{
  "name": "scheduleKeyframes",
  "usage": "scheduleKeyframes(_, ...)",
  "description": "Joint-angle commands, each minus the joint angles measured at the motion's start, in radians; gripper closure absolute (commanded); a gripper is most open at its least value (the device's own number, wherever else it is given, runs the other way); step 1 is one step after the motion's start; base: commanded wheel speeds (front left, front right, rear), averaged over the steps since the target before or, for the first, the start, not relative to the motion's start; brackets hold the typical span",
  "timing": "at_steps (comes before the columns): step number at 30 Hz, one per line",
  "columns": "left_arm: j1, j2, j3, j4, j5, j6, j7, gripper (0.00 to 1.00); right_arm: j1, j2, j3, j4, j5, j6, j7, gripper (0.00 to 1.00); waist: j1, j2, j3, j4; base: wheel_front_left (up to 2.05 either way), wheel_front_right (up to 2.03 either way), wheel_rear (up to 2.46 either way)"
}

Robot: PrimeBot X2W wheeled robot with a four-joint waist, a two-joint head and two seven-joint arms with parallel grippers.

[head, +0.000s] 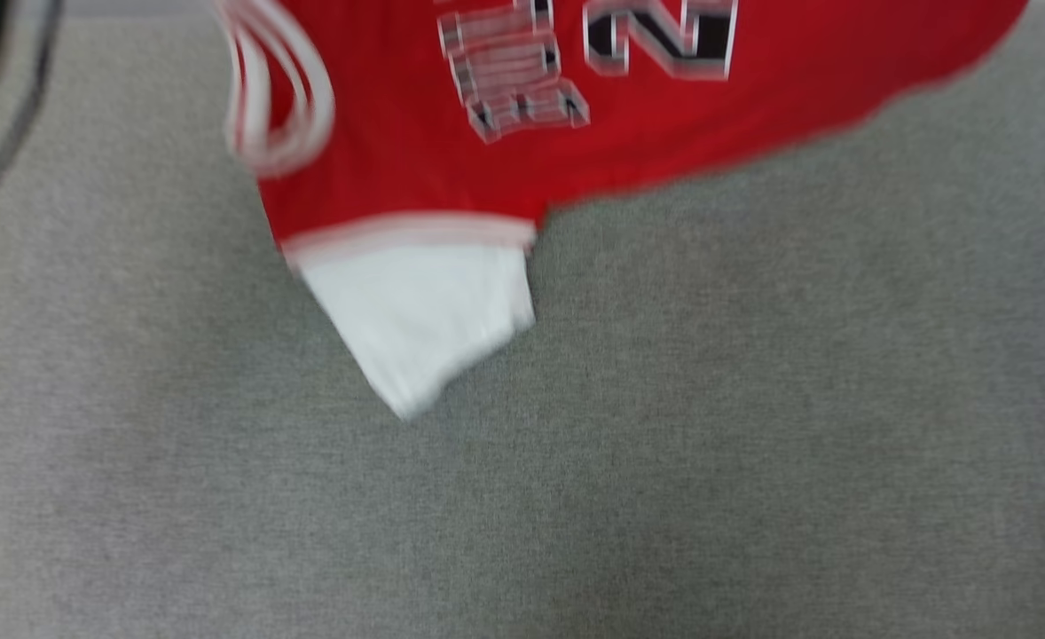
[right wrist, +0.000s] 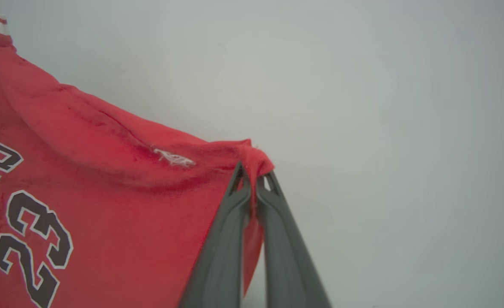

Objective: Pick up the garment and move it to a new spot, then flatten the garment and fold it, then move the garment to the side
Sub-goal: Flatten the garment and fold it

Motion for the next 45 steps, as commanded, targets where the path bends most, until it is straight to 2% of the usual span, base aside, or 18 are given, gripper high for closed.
scheduleKeyframes(1,-0.088,-0.010,0.003,0.039,0.015,-0.020,-0.001,1.00,-0.068,0.019,-0.006,0.032,-0.024,-0.001,-0.011,1.00,-0.0001,0.0000,0.067,0.002,0.00,0.00,0.00)
scheduleKeyframes(5,-0.289,-0.047,-0.009,0.140,0.049,-0.069,-0.008,1.00,-0.225,0.040,-0.001,0.106,-0.071,-0.001,-0.030,1.00,-0.0001,0.0000,0.132,0.013,0.00,0.00,0.00)
scheduleKeyframes(11,-0.540,-0.086,-0.007,0.266,0.086,-0.103,-0.027,1.00,-0.457,0.075,0.021,0.237,-0.128,-0.001,-0.080,1.00,-0.0001,0.0000,0.203,0.027,0.00,0.00,0.00)
scheduleKeyframes(15,-0.633,-0.103,-0.016,0.335,0.098,-0.122,-0.051,1.00,-0.562,0.112,0.033,0.349,-0.150,-0.001,-0.141,1.00,-0.0001,0.0000,0.224,0.031,0.00,0.00,0.00)
scheduleKeyframes(20,-0.667,-0.113,-0.027,0.415,0.097,-0.137,-0.071,1.00,-0.619,0.144,0.078,0.469,-0.150,-0.001,-0.198,1.00,-0.0001,0.0000,0.235,0.033,0.00,0.00,0.00)
scheduleKeyframes(26,-0.612,-0.112,-0.038,0.471,0.077,-0.148,-0.104,1.00,-0.613,0.164,0.146,0.553,-0.122,-0.001,-0.248,1.00,-0.0001,0.0000,0.244,0.037,0.00,0.00,0.00)
scheduleKeyframes(31,-0.515,-0.116,-0.047,0.507,0.055,-0.151,-0.146,1.00,-0.526,0.187,0.223,0.615,-0.057,-0.001,-0.317,1.00,-0.0001,0.0000,0.229,0.034,0.00,0.00,0.00)
scheduleKeyframes(41,-0.166,-0.090,-0.088,0.505,0.035,-0.146,-0.193,1.00,-0.249,0.219,0.370,0.640,0.078,-0.001,-0.437,1.00,-0.0001,0.0000,0.149,0.017,0.00,0.00,0.00)
scheduleKeyframes(45,0.028,-0.101,-0.086,0.435,0.014,-0.115,-0.197,1.00,-0.128,0.195,0.419,0.614,0.122,-0.001,-0.467,1.00,-0.0001,0.0000,0.095,0.020,0.00,0.00,0.00)
